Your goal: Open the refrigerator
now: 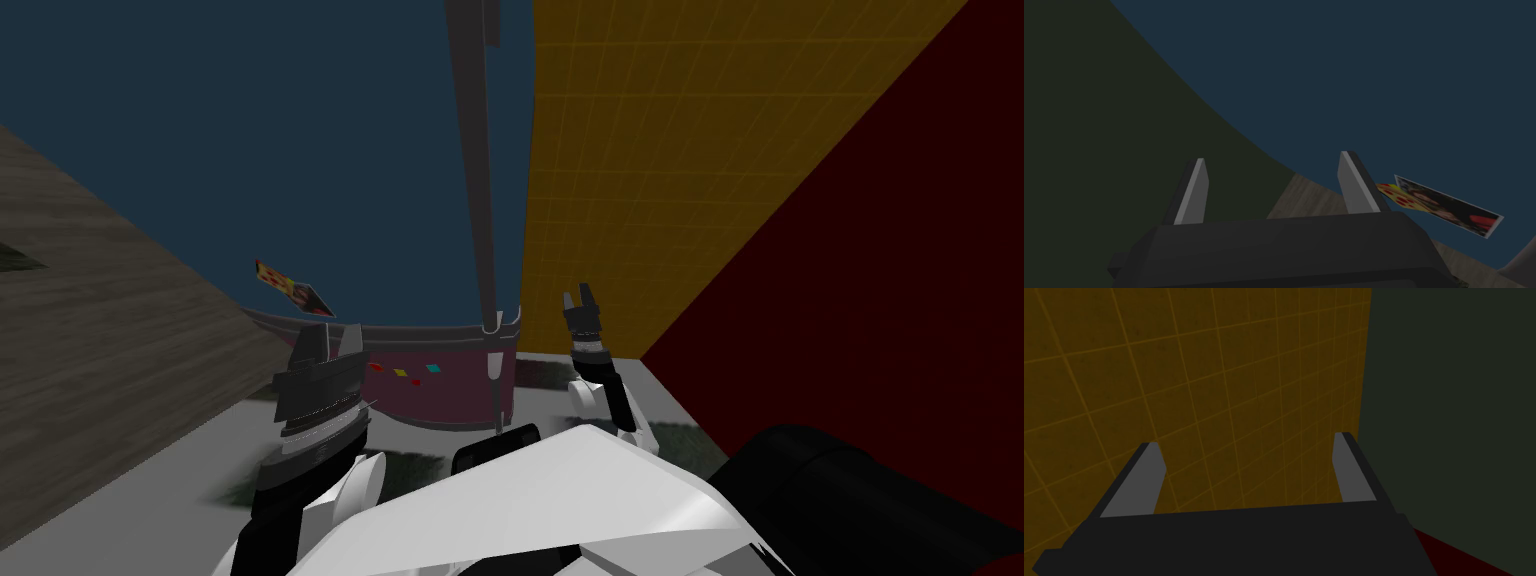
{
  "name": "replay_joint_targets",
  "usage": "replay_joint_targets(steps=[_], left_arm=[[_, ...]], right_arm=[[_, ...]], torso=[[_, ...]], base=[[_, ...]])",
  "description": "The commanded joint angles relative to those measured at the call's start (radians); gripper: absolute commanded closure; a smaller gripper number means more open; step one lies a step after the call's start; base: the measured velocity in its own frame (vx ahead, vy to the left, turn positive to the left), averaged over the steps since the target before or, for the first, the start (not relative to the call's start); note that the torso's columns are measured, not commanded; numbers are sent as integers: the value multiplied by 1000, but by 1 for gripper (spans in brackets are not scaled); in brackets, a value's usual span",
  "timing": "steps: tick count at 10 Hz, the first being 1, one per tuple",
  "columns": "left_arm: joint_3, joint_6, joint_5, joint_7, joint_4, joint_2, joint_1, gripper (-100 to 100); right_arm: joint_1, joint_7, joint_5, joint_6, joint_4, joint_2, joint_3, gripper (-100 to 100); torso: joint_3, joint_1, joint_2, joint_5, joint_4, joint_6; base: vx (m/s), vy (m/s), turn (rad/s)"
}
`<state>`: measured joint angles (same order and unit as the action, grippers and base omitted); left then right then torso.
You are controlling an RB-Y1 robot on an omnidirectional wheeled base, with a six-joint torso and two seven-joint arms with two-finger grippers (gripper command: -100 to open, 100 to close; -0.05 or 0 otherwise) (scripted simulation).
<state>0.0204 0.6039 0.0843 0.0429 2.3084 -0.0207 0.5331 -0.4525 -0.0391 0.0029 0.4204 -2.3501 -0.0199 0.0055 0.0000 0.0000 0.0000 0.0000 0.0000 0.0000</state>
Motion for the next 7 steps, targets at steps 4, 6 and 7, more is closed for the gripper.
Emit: replay_joint_targets(steps=[4,6,7], left_arm=[[0,0,0,0,0,0,0,0],[0,0,0,0,0,0,0,0],[0,0,0,0,0,0,0,0]], right_arm=[[0,0,0,0,0,0,0,0],[0,0,0,0,0,0,0,0],[0,0,0,0,0,0,0,0]], torso=[[-497,0,248,0,248,0],[-792,0,396,0,396,0],[-939,0,470,0,470,0]], base=[[0,0,0],[0,0,0],[0,0,0]])
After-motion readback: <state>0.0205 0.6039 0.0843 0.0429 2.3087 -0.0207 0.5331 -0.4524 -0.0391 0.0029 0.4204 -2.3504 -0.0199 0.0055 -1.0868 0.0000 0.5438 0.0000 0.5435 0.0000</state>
